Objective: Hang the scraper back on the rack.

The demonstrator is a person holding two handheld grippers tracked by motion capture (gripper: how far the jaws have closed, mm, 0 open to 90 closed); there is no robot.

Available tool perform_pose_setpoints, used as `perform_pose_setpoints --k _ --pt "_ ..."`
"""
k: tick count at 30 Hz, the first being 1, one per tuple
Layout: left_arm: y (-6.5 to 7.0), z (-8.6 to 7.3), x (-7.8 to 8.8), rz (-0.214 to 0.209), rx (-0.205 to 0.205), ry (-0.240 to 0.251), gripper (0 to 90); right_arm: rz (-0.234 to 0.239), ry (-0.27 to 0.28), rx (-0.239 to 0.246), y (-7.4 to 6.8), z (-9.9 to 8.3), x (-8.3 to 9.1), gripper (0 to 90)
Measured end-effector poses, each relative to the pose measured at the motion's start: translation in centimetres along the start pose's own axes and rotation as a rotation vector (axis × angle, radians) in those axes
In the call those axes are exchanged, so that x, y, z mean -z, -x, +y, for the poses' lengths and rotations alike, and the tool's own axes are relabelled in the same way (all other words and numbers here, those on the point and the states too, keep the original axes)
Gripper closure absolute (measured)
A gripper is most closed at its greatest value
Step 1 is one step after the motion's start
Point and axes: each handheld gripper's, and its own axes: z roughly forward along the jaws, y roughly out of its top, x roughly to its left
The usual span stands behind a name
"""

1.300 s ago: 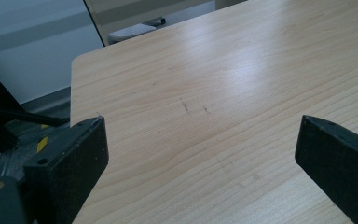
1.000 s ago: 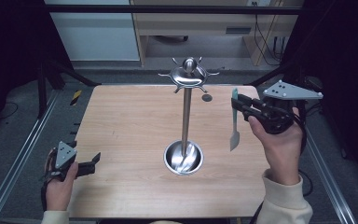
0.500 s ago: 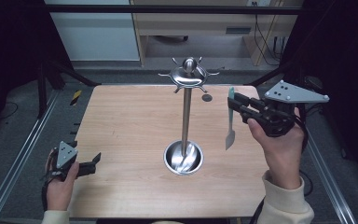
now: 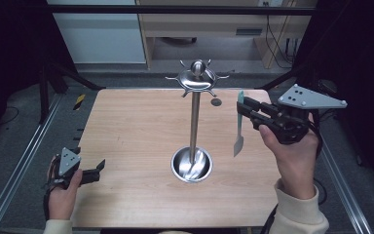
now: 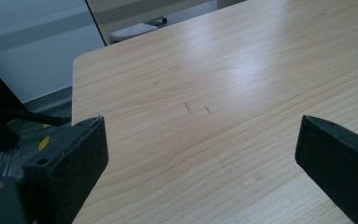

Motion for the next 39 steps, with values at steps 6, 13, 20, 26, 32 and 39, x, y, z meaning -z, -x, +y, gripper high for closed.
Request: perform_pose_setpoints --k 6,13,20,26,32,39 --pt "0.0 0.0 0.0 0.001 0.000 -0.003 2.3 0.016 0.010 0.000 -0.2 0.1 -0.1 74.2" --pt "0.0 0.0 0.0 0.002 0.000 -0.002 2.3 0.033 0.006 0.006 -0.7 0.2 -0.4 74.1" --pt "-0.1 0.0 0.0 0.001 0.002 -0.003 2.3 0.045 0.015 0.013 -1.3 0.4 -0.5 74.1" --pt "0.0 0.0 0.0 0.001 0.001 -0.002 2.3 0.054 0.024 0.015 -1.4 0.5 -0.5 74.1" --pt "-0.1 0.0 0.0 0.000 0.001 -0.004 2.3 0.062 0.032 0.014 -1.7 0.6 -0.6 74.1" --pt "-0.1 0.0 0.0 0.001 0.002 -0.002 2.2 0.072 0.028 0.022 -2.2 0.7 -0.9 74.1"
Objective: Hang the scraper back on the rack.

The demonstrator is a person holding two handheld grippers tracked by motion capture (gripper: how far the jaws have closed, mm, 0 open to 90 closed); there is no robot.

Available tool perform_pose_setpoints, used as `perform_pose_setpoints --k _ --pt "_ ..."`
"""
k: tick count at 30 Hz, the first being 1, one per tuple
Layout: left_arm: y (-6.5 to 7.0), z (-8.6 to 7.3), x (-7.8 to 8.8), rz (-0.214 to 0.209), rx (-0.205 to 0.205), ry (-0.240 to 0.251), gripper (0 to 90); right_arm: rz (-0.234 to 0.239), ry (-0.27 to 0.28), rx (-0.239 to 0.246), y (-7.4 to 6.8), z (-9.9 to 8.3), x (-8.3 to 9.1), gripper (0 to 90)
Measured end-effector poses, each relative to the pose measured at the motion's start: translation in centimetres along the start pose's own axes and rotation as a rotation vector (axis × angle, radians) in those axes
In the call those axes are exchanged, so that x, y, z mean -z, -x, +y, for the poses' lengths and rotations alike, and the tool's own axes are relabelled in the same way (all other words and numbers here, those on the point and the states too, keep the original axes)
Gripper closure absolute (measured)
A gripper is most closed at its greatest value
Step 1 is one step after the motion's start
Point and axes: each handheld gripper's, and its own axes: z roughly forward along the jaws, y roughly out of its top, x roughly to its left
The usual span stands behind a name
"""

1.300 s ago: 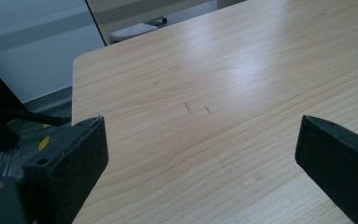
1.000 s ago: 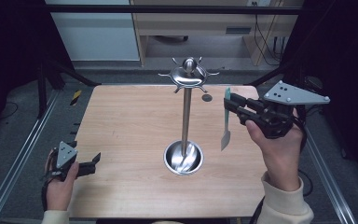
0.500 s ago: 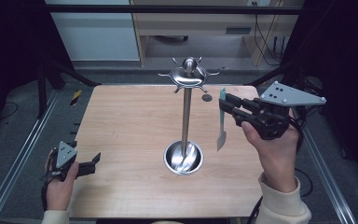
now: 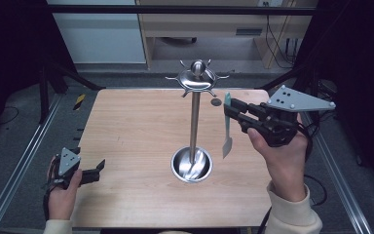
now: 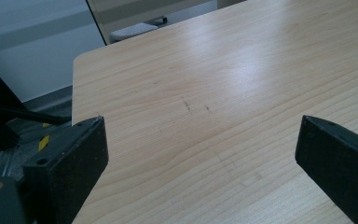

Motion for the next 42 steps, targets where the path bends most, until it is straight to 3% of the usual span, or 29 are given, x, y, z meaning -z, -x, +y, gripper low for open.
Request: perform_pose_setpoints --k 19,42 --pt "0.0 0.0 0.0 -0.002 0.001 0.000 2.3 0.013 0.007 0.005 -1.2 0.3 -0.8 74.0" --pt "0.1 0.0 -0.1 -0.011 -0.001 -0.006 2.2 -0.018 0.020 -0.028 -1.8 0.0 -2.1 74.0"
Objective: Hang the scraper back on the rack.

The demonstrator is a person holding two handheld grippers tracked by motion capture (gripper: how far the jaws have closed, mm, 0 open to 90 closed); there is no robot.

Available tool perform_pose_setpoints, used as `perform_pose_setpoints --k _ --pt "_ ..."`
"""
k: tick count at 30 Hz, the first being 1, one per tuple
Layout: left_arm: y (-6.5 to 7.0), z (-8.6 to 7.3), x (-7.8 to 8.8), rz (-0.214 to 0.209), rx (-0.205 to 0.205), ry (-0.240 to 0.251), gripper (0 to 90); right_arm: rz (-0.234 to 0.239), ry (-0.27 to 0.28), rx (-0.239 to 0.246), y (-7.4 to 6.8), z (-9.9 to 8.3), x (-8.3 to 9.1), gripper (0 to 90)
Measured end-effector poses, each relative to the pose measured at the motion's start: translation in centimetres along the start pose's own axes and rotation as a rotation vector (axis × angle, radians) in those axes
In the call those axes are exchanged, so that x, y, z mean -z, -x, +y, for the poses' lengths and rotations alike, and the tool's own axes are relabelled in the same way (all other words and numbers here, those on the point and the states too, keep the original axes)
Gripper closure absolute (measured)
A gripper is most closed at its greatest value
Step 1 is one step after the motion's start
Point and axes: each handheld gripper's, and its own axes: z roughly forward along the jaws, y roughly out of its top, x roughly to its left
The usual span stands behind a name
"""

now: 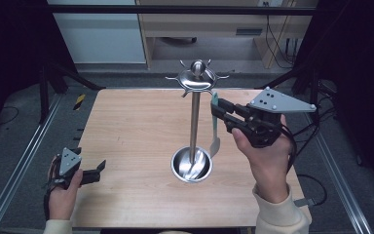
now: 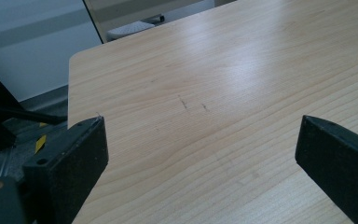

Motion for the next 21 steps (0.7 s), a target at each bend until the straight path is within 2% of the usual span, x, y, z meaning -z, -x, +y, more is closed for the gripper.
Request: perform_pose_setpoints --k 15,21 --pt "0.05 0.00 -0.05 -0.001 0.000 -0.002 2.2 -0.028 0.036 -0.041 -0.43 -0.52 -0.89 73.9" --pt "0.11 0.01 -0.12 -0.003 -0.001 -0.002 2.2 -0.034 0.040 -0.036 -0.44 -0.58 -0.92 73.8"
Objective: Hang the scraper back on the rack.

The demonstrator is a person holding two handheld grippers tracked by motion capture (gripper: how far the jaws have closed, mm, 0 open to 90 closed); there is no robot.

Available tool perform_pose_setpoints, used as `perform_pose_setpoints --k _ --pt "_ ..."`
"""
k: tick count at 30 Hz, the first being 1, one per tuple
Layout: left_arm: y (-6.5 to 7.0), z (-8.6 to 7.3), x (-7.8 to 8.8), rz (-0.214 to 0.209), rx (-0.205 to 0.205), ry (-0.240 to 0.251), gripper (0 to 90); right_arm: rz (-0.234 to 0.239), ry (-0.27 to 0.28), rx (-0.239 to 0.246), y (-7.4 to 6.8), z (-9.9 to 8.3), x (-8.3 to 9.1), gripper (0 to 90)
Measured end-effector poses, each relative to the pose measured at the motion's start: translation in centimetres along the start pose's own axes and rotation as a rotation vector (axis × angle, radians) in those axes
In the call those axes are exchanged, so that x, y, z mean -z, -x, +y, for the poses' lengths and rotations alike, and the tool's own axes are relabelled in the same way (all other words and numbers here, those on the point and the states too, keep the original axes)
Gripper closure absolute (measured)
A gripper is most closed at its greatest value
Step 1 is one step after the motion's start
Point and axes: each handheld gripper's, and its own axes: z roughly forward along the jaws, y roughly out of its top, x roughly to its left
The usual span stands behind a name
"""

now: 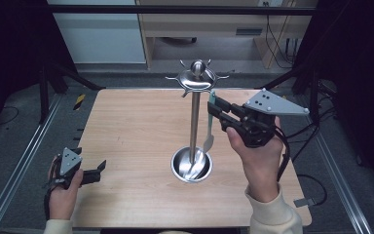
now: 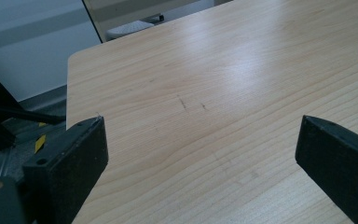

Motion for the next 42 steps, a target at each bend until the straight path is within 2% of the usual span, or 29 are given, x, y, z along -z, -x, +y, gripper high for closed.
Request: perform_pose_setpoints --k 10,14,17,23,29,40,42 --pt "0.0 0.0 0.0 -0.001 0.001 0.000 2.2 -0.005 0.004 0.006 0.0 -0.1 -0.1 73.0" --pt "0.0 0.0 0.0 -0.002 0.000 -0.001 2.2 -0.002 0.005 0.012 -0.1 0.0 0.0 66.0" --pt "-0.1 0.0 0.0 -0.001 0.002 0.001 2.2 -0.020 -0.007 0.028 -0.3 0.2 0.2 60.5" --pt "-0.1 0.0 0.0 -0.002 0.003 0.000 2.2 -0.040 -0.006 0.033 -0.2 0.2 0.7 55.5" --pt "0.0 0.0 -0.1 -0.005 0.001 -0.003 2.2 -0.074 -0.019 0.042 0.4 0.3 1.0 42.1" --pt "0.0 0.0 0.0 -0.004 0.003 0.001 2.2 -0.167 -0.013 0.006 2.9 -0.3 1.4 17.9" --pt "0.0 0.0 -0.1 -0.006 0.000 -0.004 2.2 -0.175 -0.016 0.030 3.2 -0.6 1.3 12.3"
